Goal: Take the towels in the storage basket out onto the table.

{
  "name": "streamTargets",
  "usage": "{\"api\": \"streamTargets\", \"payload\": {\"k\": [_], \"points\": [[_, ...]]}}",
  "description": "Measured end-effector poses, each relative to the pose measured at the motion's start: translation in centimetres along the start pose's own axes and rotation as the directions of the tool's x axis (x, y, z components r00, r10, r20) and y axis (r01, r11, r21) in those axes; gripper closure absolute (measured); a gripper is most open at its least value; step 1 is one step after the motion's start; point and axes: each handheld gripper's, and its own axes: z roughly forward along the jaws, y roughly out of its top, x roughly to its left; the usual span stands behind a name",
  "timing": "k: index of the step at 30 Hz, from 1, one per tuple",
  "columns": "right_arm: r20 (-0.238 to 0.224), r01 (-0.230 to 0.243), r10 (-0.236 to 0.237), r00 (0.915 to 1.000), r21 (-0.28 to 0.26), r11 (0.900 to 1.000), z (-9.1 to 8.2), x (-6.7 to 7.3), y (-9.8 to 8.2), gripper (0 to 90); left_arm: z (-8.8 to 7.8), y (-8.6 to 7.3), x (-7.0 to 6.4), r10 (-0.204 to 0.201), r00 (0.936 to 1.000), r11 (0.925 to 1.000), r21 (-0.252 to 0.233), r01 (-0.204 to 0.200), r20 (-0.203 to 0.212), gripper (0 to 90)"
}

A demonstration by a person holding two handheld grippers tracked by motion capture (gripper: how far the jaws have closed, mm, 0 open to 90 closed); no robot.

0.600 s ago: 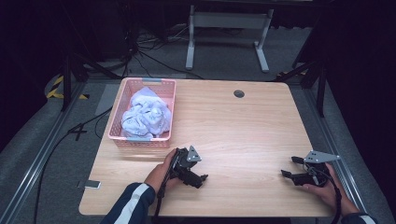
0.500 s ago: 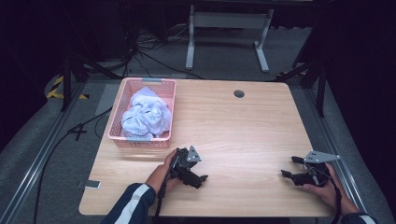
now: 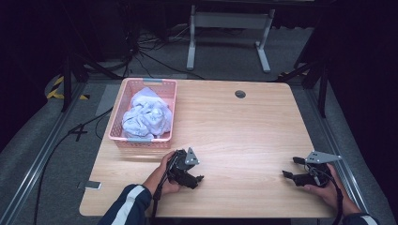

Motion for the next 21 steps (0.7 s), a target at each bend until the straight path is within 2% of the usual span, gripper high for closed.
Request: {"api": "streamTargets", "payload": {"k": [2,3,4,7,8,10,11,13,15,17,18,19,20,21], "points": [[-0.002,-0.002,0.002,1.0000,0.000,1.000,0.0,0.0,0.0,21.4,-0.4,0.1,0.2,0.011,0.9998,0.9998,-0.018,-0.011,0.014,15.8],[-0.001,-0.002,0.002,1.0000,0.000,1.000,-0.1,0.0,0.0,21.5,-0.8,0.1,0.4,0.010,0.9993,0.9990,-0.043,-0.009,0.035,17.0],[0.000,0.000,0.000,1.0000,-0.001,1.000,-0.1,0.0,-0.1,21.5,-1.3,0.2,0.6,0.018,0.9993,0.9975,-0.069,-0.016,0.033,17.1],[0.002,-0.003,0.003,1.0000,0.000,1.000,-0.1,0.1,-0.1,21.5,-3.0,0.4,1.1,0.014,0.9993,0.9933,-0.114,-0.018,-0.036,19.6],[0.002,-0.002,0.002,1.0000,0.000,1.000,-0.1,0.1,0.0,21.5,-3.6,0.5,1.4,0.016,0.9982,0.9933,-0.114,-0.023,-0.057,19.2],[0.002,-0.005,0.005,1.0000,0.002,1.000,0.0,0.1,0.0,21.5,-4.8,0.5,1.9,0.011,0.9929,0.9904,-0.135,-0.027,-0.119,20.3],[0.003,-0.004,0.004,1.0000,0.001,1.000,0.0,0.0,0.0,21.5,-5.5,0.4,2.3,-0.003,0.9911,0.9870,-0.160,-0.018,-0.133,20.2],[0.004,-0.006,0.006,1.0000,0.002,1.000,0.0,0.0,0.0,21.5,-6.8,0.4,3.1,-0.038,0.9838,0.9810,-0.194,0.004,-0.175,18.7],[0.008,-0.006,0.006,1.0000,0.002,1.000,0.0,0.0,0.0,21.5,-8.0,0.3,4.2,-0.085,0.9788,0.9734,-0.226,0.041,-0.186,16.0],[0.014,-0.010,0.010,0.9999,0.002,1.000,0.0,0.0,0.0,21.5,-9.0,0.2,4.9,-0.085,0.9705,0.9768,-0.211,0.036,-0.226,15.7],[0.014,-0.010,0.010,0.9998,0.002,1.000,0.0,0.0,0.0,21.5,-9.5,0.1,5.2,-0.089,0.9631,0.9763,-0.214,0.034,-0.254,15.8],[0.015,-0.012,0.012,0.9998,0.002,1.000,0.0,0.0,0.0,21.5,-10.3,-0.1,5.7,-0.110,0.9589,0.9717,-0.231,0.048,-0.262,15.7],[0.016,-0.014,0.014,0.9998,0.001,1.000,0.0,0.0,0.0,21.5,-10.8,-0.2,6.3,-0.114,0.9578,0.9706,-0.235,0.051,-0.264,15.7],[0.017,-0.016,0.016,0.9997,0.001,1.000,0.0,0.0,0.0,21.5,-11.2,-0.4,6.7,-0.122,0.9518,0.9702,-0.236,0.054,-0.282,15.7]]}}
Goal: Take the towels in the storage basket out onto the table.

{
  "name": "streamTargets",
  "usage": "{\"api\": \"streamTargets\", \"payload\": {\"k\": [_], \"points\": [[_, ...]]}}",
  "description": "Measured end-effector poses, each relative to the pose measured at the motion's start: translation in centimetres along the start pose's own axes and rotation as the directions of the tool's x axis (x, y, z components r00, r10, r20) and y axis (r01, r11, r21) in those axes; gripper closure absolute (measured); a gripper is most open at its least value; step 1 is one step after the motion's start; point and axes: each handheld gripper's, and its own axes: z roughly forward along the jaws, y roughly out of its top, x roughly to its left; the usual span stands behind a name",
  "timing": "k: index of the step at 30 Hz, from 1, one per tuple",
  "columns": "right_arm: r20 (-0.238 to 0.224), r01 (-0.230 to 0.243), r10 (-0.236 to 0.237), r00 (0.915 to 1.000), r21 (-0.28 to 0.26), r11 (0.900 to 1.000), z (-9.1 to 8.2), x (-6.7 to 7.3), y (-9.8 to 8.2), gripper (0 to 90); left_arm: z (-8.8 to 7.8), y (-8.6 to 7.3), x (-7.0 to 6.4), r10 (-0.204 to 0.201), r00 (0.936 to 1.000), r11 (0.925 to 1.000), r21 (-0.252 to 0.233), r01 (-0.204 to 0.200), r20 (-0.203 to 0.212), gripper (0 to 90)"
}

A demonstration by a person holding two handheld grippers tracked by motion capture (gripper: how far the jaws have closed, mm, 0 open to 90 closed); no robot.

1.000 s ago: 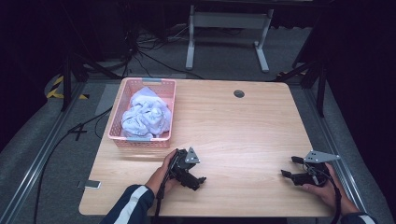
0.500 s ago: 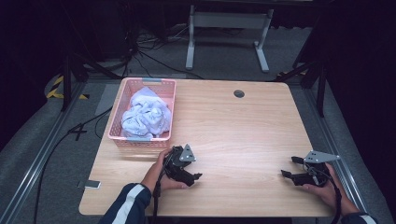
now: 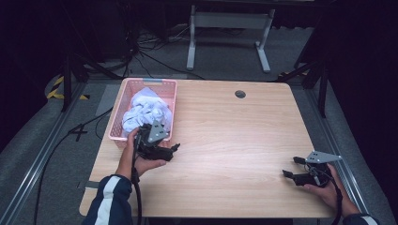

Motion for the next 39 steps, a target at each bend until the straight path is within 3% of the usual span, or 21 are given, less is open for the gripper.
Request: {"api": "streamTargets", "payload": {"k": [4,7,10,11,13,15,18,19,21,22,23,24,27,30,32,34,36,37,38,39], "points": [[0.001,-0.002,0.002,1.0000,-0.001,1.000,0.0,0.0,0.0,21.3,-0.3,-0.3,2.1,-0.040,0.9978,0.9988,0.025,0.041,-0.054,15.9],[0.001,-0.001,0.001,1.0000,-0.001,1.000,0.0,0.0,0.0,21.2,-0.3,-0.7,3.6,-0.063,0.9951,0.9971,0.039,0.066,-0.076,15.9],[0.001,-0.002,0.002,1.0000,-0.001,1.000,0.0,0.0,0.0,21.2,0.3,-1.0,5.1,-0.083,0.9925,0.9923,0.085,0.091,-0.089,15.9],[0.001,-0.001,0.001,1.0000,-0.002,1.000,0.0,0.0,0.0,21.2,0.3,-1.0,5.1,-0.083,0.9925,0.9923,0.085,0.091,-0.089,16.2],[0.001,-0.001,0.001,1.0000,-0.001,1.000,0.0,0.0,0.0,21.2,0.8,-1.0,5.9,-0.085,0.9898,0.9855,0.137,0.100,-0.114,17.0],[0.008,-0.006,0.006,1.0000,-0.001,1.000,0.0,0.0,0.0,21.1,1.4,-0.9,6.3,-0.060,0.9902,0.9771,0.195,0.084,-0.126,17.5],[0.009,-0.007,0.007,0.9999,-0.003,1.000,0.0,-0.1,0.0,21.1,2.4,-1.0,7.1,-0.088,0.9892,0.9706,0.213,0.112,-0.117,16.6],[0.007,-0.008,0.008,0.9999,-0.001,1.000,0.0,-0.1,0.0,21.0,2.6,-0.9,7.4,-0.096,0.9890,0.9646,0.235,0.120,-0.113,15.9],[0.008,-0.009,0.009,0.9999,0.000,1.000,0.0,-0.1,0.0,21.0,3.4,-0.9,7.8,-0.088,0.9895,0.9580,0.262,0.116,-0.115,15.5],[0.008,-0.008,0.008,0.9999,-0.001,1.000,0.0,-0.1,0.0,21.0,3.9,-0.7,8.1,-0.083,0.9905,0.9482,0.297,0.112,-0.110,15.6],[0.008,-0.009,0.009,0.9999,-0.001,1.000,0.0,-0.1,0.0,21.0,4.6,-0.7,8.3,-0.084,0.9904,0.9443,0.308,0.114,-0.110,15.7],[0.008,-0.009,0.009,0.9999,-0.001,1.000,0.0,-0.1,0.0,21.0,5.3,-0.5,8.6,-0.091,0.9900,0.9305,0.345,0.123,-0.108,15.5],[0.008,-0.008,0.008,0.9999,-0.002,1.000,0.0,-0.1,0.0,21.0,7.2,-0.1,9.1,-0.058,0.9924,0.9067,0.410,0.098,-0.109,15.3],[0.007,-0.009,0.009,0.9999,-0.002,1.000,0.0,-0.1,0.0,21.0,8.4,0.3,9.6,-0.078,0.9915,0.8959,0.429,0.116,-0.104,15.1],[0.008,-0.007,0.007,0.9999,-0.003,1.000,0.0,-0.1,0.0,21.0,9.4,0.4,10.1,-0.088,0.9899,0.8744,0.467,0.131,-0.111,12.3],[0.008,-0.007,0.007,0.9999,-0.003,1.000,0.0,-0.1,-0.1,21.0,10.3,0.4,10.2,-0.064,0.9925,0.8545,0.508,0.108,-0.104,7.0],[0.008,-0.007,0.007,0.9999,-0.003,1.000,0.0,-0.1,-0.1,21.0,10.8,0.3,10.2,-0.061,0.9927,0.8516,0.513,0.106,-0.104,4.6],[0.007,-0.007,0.007,0.9999,-0.003,1.000,0.0,-0.1,-0.1,21.0,11.0,0.2,10.2,-0.051,0.9937,0.8442,0.527,0.096,-0.100,2.6],[0.007,-0.008,0.008,0.9999,-0.004,1.000,0.0,-0.1,-0.1,21.0,11.4,0.1,10.2,-0.045,0.9944,0.8319,0.548,0.090,-0.095,1.5],[0.007,-0.007,0.007,1.0000,-0.004,1.000,0.0,-0.1,-0.1,21.0,11.7,0.0,10.2,-0.044,0.9941,0.8293,0.551,0.091,-0.099,0.5]]}}
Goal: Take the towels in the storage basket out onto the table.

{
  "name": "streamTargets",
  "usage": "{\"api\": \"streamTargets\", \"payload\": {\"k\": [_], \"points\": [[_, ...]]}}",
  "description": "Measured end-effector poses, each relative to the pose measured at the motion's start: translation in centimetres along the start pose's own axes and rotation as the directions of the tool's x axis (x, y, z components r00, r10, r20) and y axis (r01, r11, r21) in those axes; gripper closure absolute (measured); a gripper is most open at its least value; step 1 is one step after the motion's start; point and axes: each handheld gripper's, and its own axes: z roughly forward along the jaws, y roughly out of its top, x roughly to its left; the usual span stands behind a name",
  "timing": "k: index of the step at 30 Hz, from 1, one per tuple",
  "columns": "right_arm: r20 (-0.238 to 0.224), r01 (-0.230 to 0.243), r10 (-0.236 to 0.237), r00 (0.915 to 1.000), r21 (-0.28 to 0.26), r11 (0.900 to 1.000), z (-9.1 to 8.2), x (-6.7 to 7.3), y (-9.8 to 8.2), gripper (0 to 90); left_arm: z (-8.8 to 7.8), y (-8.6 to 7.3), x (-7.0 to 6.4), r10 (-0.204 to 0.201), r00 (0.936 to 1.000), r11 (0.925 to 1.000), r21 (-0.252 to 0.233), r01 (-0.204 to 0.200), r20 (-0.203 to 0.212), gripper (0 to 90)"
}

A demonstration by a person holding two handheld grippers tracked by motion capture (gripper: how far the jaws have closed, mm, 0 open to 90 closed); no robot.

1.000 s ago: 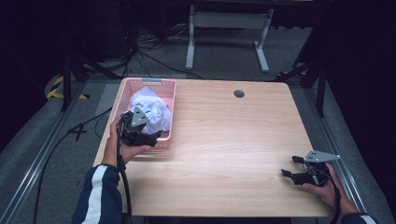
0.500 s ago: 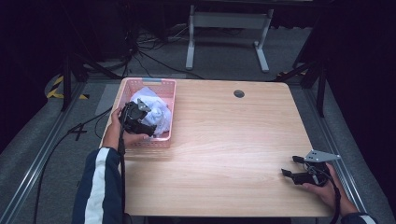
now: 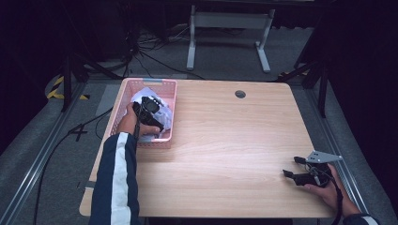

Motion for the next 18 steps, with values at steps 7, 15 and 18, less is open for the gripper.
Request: {"api": "streamTargets", "payload": {"k": [7,15,18], "points": [[-0.003,0.003,-0.003,1.0000,-0.001,1.000,0.0,0.0,0.0,20.9,1.4,-0.1,0.6,-0.069,0.9964,0.9976,-0.007,0.069,0.051,0.3],[-0.010,0.011,-0.011,0.9999,0.000,1.000,0.0,0.0,0.0,21.0,0.7,0.0,0.3,-0.053,0.9982,0.9984,-0.020,0.054,0.026,36.6],[-0.017,0.016,-0.016,0.9997,0.001,1.000,0.0,0.1,0.0,21.0,0.4,0.0,0.2,-0.040,0.9990,0.9986,-0.036,0.040,-0.020,46.9]]}}
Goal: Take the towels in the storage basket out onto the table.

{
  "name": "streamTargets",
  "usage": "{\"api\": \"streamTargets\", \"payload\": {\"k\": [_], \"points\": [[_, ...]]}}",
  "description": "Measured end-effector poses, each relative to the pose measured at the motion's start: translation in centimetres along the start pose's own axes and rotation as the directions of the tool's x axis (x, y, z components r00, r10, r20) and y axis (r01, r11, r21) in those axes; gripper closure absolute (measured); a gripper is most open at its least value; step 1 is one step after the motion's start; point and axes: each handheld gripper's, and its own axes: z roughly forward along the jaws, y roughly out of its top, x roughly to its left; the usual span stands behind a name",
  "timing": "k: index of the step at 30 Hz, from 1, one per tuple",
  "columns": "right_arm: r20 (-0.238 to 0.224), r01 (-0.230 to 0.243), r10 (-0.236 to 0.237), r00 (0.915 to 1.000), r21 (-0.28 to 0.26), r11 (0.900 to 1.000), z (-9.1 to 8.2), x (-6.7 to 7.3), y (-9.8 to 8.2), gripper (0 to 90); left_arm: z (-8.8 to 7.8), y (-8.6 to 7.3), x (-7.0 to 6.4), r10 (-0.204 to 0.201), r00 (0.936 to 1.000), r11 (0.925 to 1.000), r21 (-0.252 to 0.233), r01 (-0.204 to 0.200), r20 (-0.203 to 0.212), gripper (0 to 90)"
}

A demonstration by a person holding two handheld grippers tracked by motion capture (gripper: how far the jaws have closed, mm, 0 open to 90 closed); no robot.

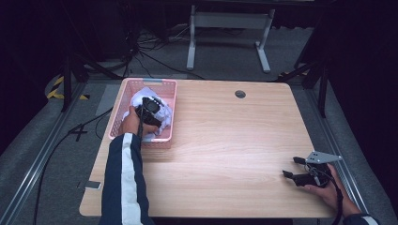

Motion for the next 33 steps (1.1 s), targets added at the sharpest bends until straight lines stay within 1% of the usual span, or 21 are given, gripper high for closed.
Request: {"api": "streamTargets", "payload": {"k": [1,3,7,9,11,13,16,17,18,19,20,21,23,24,25,26,27,29,30,31,33], "points": [[-0.001,0.001,-0.001,1.0000,-0.001,1.000,0.0,0.0,0.0,21.0,-0.2,0.0,-0.1,-0.006,0.9992,1.0000,-0.004,0.006,-0.040,51.8],[0.000,0.002,-0.002,1.0000,-0.001,1.000,0.0,0.0,0.0,21.0,-0.3,0.0,-0.2,0.003,0.9969,1.0000,-0.002,-0.004,-0.078,55.0],[-0.001,0.001,-0.001,1.0000,0.001,1.000,0.0,0.0,0.0,21.0,-0.9,0.0,-0.1,-0.001,0.9935,0.9995,-0.030,-0.002,-0.114,57.3],[-0.001,0.001,-0.001,1.0000,0.000,1.000,0.0,0.0,0.0,21.0,-2.1,-0.1,0.2,-0.025,0.9896,0.9960,-0.089,0.012,-0.142,57.6],[-0.001,0.000,0.000,1.0000,0.000,1.000,0.0,0.0,0.0,21.0,-3.2,-0.2,0.5,-0.038,0.9889,0.9915,-0.129,0.020,-0.144,57.7],[0.000,0.001,-0.001,1.0000,-0.001,1.000,0.0,0.0,0.0,21.1,-4.8,-0.3,0.7,-0.077,0.9845,0.9796,-0.196,0.045,-0.158,57.7],[-0.001,0.002,-0.002,1.0000,-0.001,1.000,0.0,0.0,0.0,21.0,-7.1,-0.5,1.0,-0.107,0.9748,0.9562,-0.289,0.047,-0.196,58.0],[-0.001,0.002,-0.002,1.0000,-0.001,1.000,0.0,0.0,0.0,21.1,-7.8,-0.5,1.1,-0.121,0.9779,0.9509,-0.302,0.066,-0.170,58.0],[-0.001,0.002,-0.002,1.0000,-0.001,1.000,0.0,0.0,0.0,21.1,-8.5,-0.5,1.3,-0.117,0.9778,0.9460,-0.319,0.056,-0.174,58.1],[-0.001,0.002,-0.002,1.0000,-0.001,1.000,0.0,0.0,0.0,21.1,-9.0,-0.4,1.2,-0.124,0.9731,0.9392,-0.339,0.052,-0.194,58.1],[-0.001,0.001,-0.001,1.0000,-0.001,1.000,0.0,0.0,0.0,21.1,-9.6,-0.4,1.3,-0.120,0.9746,0.9395,-0.339,0.050,-0.189,58.1],[-0.001,0.001,-0.001,1.0000,-0.001,1.000,0.0,0.0,0.0,21.1,-10.1,-0.4,1.3,-0.136,0.9707,0.9277,-0.369,0.055,-0.198,58.1],[0.000,0.001,-0.001,1.0000,-0.001,1.000,0.0,0.0,0.0,21.1,-11.1,-0.2,1.3,-0.128,0.9702,0.9237,-0.381,0.042,-0.205,58.2],[-0.001,0.001,-0.001,1.0000,0.000,1.000,0.0,0.0,0.0,21.1,-11.8,-0.1,1.2,-0.128,0.9689,0.9157,-0.400,0.034,-0.211,58.3],[0.000,0.001,-0.001,1.0000,-0.001,1.000,0.0,0.0,0.0,21.0,-12.4,-0.1,1.1,-0.130,0.9672,0.9108,-0.412,0.029,-0.219,58.3],[0.000,0.001,-0.001,1.0000,0.000,1.000,0.0,0.0,0.0,21.1,-12.9,0.1,1.0,-0.118,0.9697,0.9089,-0.417,0.019,-0.214,58.3],[0.000,0.001,-0.001,1.0000,-0.001,1.000,0.0,0.0,0.0,21.1,-13.6,0.2,0.8,-0.120,0.9674,0.9020,-0.432,0.012,-0.223,58.3],[0.000,0.001,-0.001,1.0000,-0.001,1.000,0.0,0.0,0.0,21.1,-14.5,0.4,0.6,-0.113,0.9682,0.8934,-0.449,0.001,-0.223,58.4],[0.000,0.001,-0.001,1.0000,-0.001,1.000,0.0,0.0,0.0,21.1,-14.8,0.5,0.5,-0.112,0.9666,0.8846,-0.466,-0.009,-0.230,58.4],[0.000,0.001,-0.001,1.0000,-0.001,1.000,0.0,0.0,0.0,21.1,-15.2,0.7,0.4,-0.102,0.9693,0.8844,-0.466,-0.014,-0.224,58.5],[0.001,0.001,-0.001,1.0000,-0.001,1.000,0.0,0.0,0.0,21.1,-16.0,1.0,0.1,-0.098,0.9682,0.8774,-0.479,-0.025,-0.230,58.6]]}}
